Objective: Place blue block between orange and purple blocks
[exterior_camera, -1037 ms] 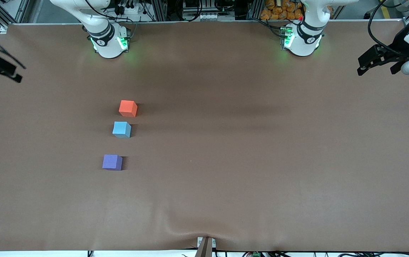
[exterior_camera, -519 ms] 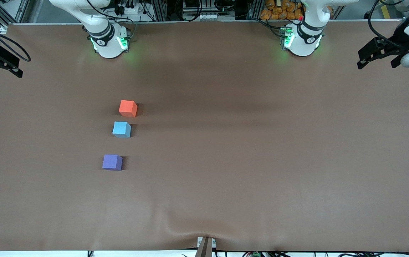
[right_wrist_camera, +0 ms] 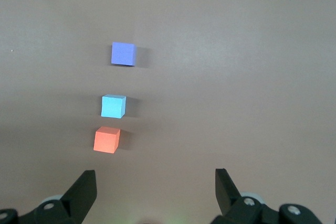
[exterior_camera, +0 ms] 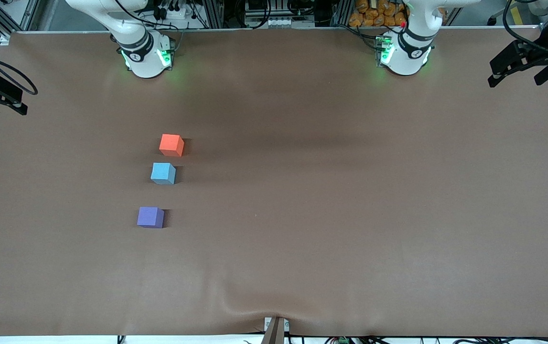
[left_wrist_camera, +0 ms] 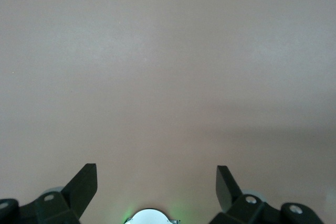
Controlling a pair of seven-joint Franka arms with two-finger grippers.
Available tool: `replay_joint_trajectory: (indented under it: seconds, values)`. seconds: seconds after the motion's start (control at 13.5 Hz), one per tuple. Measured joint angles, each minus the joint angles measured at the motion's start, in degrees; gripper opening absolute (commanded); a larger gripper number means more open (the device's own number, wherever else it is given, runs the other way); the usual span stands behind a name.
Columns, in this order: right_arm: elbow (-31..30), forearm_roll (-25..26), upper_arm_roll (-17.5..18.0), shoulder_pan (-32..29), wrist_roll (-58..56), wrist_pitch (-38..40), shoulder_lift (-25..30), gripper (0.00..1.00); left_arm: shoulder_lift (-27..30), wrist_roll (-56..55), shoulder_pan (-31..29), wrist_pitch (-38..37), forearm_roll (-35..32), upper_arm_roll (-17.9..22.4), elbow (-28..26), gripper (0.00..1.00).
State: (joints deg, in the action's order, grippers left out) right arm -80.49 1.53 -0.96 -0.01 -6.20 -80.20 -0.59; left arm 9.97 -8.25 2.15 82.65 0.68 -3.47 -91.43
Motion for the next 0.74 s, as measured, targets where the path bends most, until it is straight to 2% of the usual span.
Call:
replay_joint_trajectory:
  seconds: [0.74]
  values:
    - [0.02, -1.62, -0.04, 0.00, 0.00, 0.01, 0.00, 1.00, -0.01, 0.00, -0.01, -0.01, 0.00, 0.01, 0.03, 1.00]
